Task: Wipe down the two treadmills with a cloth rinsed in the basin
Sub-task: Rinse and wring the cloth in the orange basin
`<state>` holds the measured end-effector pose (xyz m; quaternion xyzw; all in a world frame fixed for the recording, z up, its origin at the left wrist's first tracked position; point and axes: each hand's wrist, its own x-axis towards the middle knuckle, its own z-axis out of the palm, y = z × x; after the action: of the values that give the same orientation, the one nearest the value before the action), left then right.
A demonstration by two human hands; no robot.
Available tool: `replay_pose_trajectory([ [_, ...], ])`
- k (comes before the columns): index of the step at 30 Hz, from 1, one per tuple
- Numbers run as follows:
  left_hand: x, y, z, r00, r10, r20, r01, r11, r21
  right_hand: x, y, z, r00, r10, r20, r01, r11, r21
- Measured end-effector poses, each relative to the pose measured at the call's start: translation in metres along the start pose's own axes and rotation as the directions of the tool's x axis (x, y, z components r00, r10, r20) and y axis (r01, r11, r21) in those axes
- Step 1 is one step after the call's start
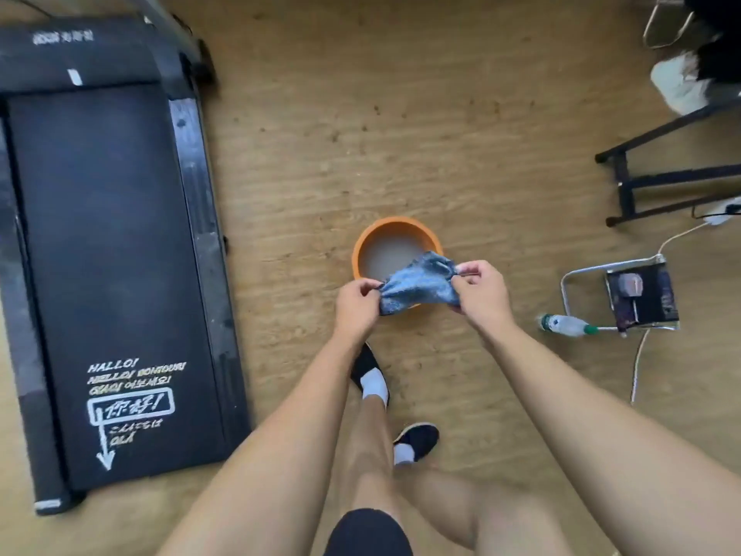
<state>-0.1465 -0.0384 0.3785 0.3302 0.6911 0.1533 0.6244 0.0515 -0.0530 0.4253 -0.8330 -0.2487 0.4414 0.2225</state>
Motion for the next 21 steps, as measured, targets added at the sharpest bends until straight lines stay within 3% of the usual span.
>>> replay_pose_trajectory([
  [4, 0.108, -0.038, 0.057, 0.995, -0.033, -0.093, 0.045, 0.99, 0.135, 0.119, 0.057, 0.05, 0.997, 0.011, 0.074, -0.002, 0.992, -0.125],
  [9, 0.207, -0.127, 0.115, 0.993, 0.024, -0.118, 0.014, 0.95, 0.31, 0.243, 0.148, 0.115, 0.966, -0.139, 0.217, 0.2, 0.936, -0.29],
  [12, 0.247, -0.168, 0.139, 0.966, 0.037, -0.257, 0.008, 0.985, 0.175, 0.296, 0.188, 0.144, 0.943, -0.218, 0.253, 0.294, 0.901, -0.319],
  [15, 0.299, -0.207, 0.165, 0.98, -0.043, -0.193, 0.042, 0.999, -0.009, 0.344, 0.224, 0.163, 0.925, -0.161, 0.345, 0.313, 0.837, -0.448],
  [18, 0.349, -0.232, 0.199, 0.973, -0.139, -0.185, 0.152, 0.987, 0.058, 0.377, 0.25, 0.17, 0.882, -0.186, 0.434, 0.418, 0.733, -0.536],
  [21, 0.375, -0.237, 0.224, 0.962, -0.082, -0.26, 0.133, 0.973, 0.187, 0.403, 0.264, 0.182, 0.81, -0.236, 0.536, 0.541, 0.655, -0.528],
])
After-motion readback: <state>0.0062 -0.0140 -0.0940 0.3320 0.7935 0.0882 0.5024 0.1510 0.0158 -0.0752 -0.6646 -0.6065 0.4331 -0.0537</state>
